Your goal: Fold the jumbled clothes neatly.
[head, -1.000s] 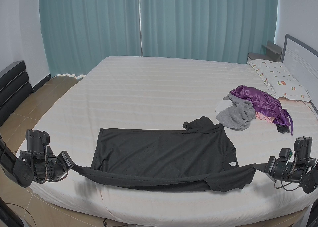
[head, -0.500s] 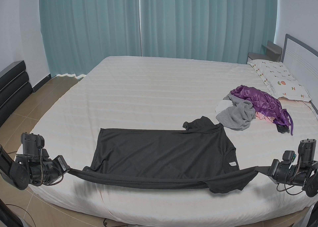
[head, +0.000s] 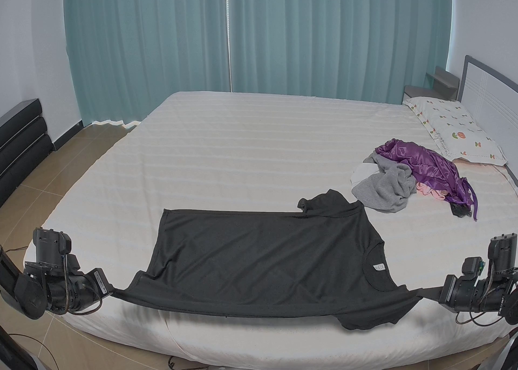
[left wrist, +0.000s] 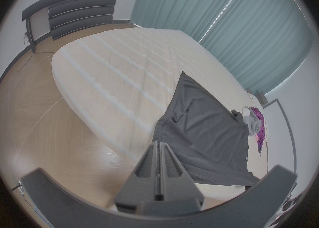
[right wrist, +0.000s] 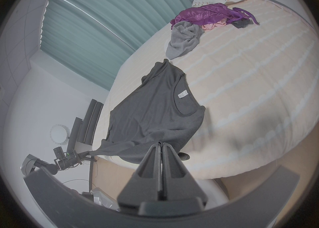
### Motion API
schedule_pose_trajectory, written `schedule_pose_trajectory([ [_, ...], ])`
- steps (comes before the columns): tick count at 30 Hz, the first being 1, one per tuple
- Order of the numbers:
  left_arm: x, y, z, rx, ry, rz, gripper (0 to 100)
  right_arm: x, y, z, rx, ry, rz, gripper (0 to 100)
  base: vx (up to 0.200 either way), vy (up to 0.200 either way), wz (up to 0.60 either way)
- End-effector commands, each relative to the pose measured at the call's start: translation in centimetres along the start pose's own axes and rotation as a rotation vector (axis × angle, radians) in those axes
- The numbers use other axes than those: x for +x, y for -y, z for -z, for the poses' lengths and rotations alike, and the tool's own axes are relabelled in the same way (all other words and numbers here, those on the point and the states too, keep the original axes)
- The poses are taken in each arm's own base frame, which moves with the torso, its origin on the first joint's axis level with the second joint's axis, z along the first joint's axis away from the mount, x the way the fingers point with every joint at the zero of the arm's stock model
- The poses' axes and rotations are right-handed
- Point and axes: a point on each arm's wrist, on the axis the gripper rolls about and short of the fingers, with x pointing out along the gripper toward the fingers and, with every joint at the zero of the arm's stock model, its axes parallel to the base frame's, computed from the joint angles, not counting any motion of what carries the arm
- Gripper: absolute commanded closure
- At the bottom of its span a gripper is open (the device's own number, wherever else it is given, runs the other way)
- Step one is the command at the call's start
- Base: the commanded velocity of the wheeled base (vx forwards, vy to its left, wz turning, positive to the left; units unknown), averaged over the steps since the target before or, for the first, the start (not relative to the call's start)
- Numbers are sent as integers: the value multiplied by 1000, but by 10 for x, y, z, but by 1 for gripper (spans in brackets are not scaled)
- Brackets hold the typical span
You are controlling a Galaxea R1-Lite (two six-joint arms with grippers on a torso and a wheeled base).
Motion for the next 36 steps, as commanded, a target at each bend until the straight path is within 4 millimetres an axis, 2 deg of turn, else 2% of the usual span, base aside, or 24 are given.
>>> schedule_pose_trajectory([
  [1, -3, -7, 11, 13, -30, -26, 100, -6, 3, 8, -3, -25, 24, 100, 0, 0, 0],
  [12, -14, -17, 30, 108, -73, -57, 100, -18, 4, 20, -26, -84, 59, 100, 0, 0, 0],
  [36, -29, -28, 48, 176, -95, -101, 100, -42, 5, 38, -47, -110, 103, 100, 0, 0, 0],
])
